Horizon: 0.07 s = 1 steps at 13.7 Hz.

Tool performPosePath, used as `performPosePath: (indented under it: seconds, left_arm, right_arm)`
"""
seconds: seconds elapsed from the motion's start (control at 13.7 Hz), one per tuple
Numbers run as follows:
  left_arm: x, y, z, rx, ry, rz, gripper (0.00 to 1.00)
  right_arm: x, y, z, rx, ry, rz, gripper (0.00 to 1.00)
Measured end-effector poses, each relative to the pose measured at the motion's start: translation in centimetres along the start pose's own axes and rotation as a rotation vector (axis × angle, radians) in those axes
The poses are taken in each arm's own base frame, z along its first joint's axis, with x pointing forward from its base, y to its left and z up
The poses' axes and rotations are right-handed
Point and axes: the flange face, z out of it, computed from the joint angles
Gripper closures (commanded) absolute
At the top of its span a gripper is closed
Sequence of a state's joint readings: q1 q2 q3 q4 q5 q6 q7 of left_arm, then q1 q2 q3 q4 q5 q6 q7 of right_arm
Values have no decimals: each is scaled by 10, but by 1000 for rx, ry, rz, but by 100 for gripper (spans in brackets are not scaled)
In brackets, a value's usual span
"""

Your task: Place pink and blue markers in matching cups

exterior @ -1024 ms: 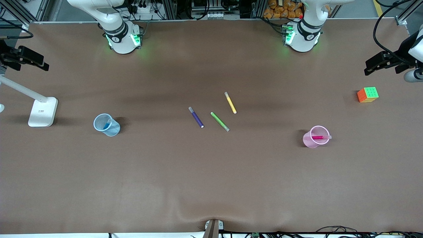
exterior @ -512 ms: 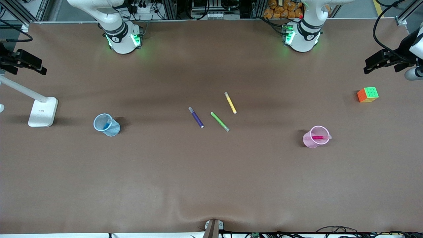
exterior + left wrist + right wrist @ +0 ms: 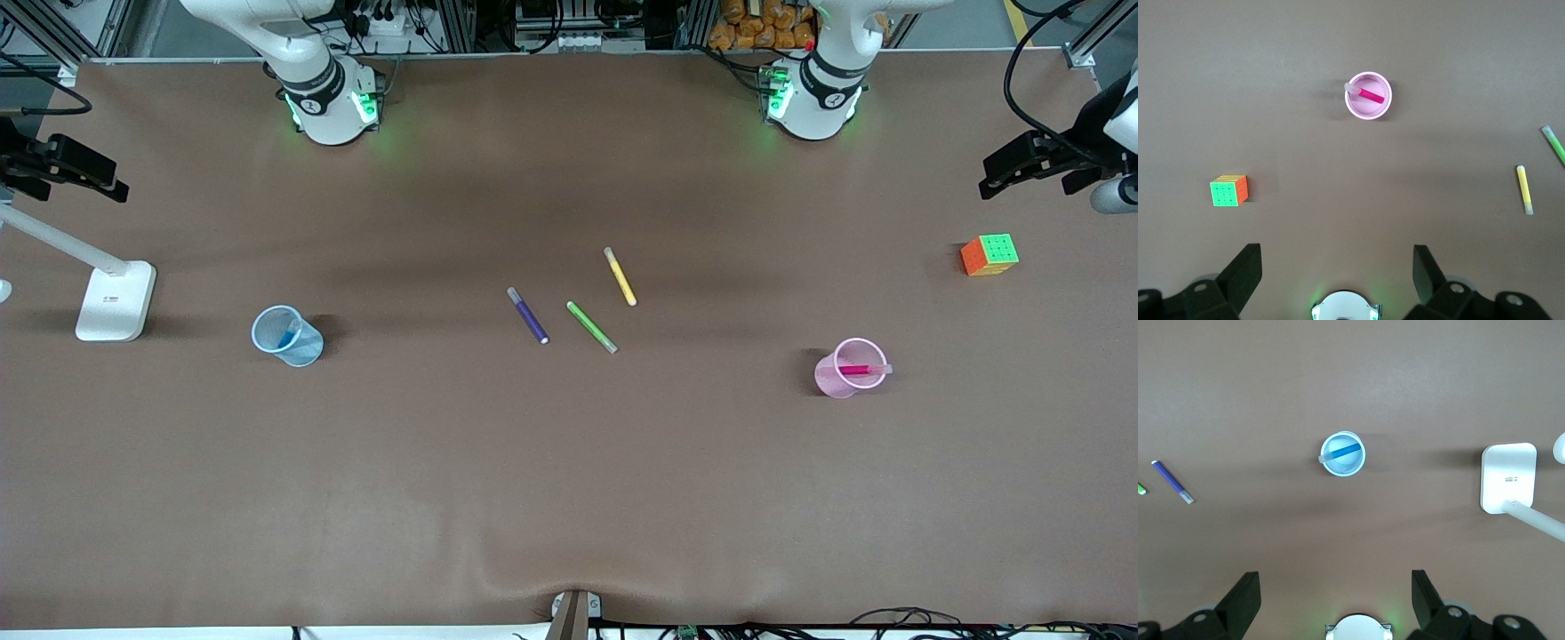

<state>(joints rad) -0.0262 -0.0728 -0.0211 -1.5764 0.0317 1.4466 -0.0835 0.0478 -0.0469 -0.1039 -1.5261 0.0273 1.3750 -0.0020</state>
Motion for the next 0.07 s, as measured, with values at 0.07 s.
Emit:
performPosePath:
  seconds: [0.07]
  left_arm:
    - [0,1,0,0,-1,1,0]
  right_arm:
    - [0,0,0,0,0,0,0]
